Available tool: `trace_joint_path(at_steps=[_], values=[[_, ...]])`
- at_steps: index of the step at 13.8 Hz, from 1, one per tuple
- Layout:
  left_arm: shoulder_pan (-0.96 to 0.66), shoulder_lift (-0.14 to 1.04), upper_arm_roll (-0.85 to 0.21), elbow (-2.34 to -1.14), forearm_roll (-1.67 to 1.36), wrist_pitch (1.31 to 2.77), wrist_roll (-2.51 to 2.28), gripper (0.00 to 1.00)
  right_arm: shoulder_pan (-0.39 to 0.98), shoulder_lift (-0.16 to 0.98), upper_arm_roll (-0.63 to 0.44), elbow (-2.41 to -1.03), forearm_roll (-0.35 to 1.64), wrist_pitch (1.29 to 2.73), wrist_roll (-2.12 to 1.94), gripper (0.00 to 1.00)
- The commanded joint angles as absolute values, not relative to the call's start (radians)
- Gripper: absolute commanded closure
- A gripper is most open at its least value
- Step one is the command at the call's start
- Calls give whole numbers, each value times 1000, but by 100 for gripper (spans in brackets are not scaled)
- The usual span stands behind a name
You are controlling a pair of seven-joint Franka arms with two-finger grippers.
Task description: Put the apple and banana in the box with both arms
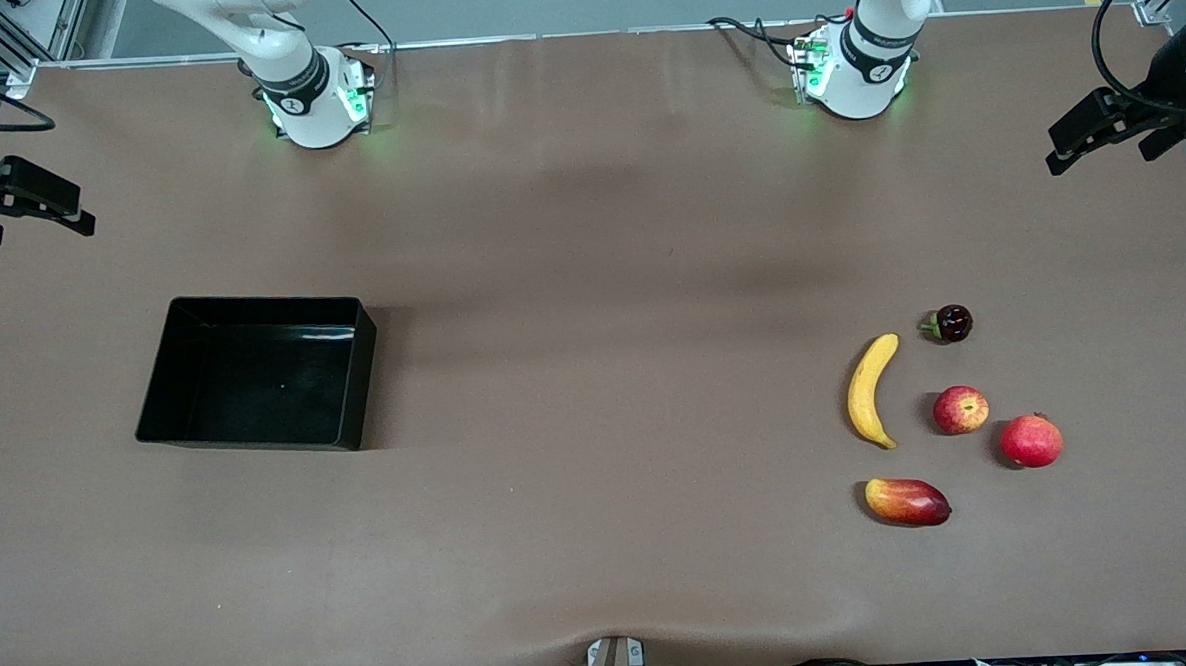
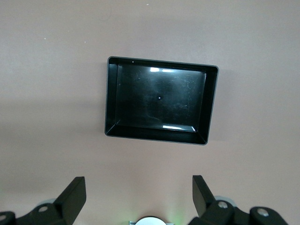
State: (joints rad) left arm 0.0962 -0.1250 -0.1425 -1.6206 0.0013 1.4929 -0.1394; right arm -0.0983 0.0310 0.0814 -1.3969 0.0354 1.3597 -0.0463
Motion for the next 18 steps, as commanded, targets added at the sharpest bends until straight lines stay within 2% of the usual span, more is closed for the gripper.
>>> trace_joint_path(at_steps=[1, 5, 10, 14, 18], values=[[97, -117, -146, -1598, 0, 1473, -135, 0, -109, 14, 91, -1405, 28, 1361, -35, 0], [95, -109, -146, -1598, 2, 1473, -141, 0, -109, 14, 91, -1405, 28, 1359, -35, 0], [103, -31, -144, -1609, 55, 1497, -110, 0, -115, 14, 91, -1407, 28, 1359, -37, 0], [158, 46, -138, -1690, 61, 1656, -121, 0, -126, 15, 91, -1405, 28, 1362, -41, 0], [216, 185, -137, -1746, 61, 1848, -132, 0, -149, 31, 91, -1405, 26, 1373, -46, 0]])
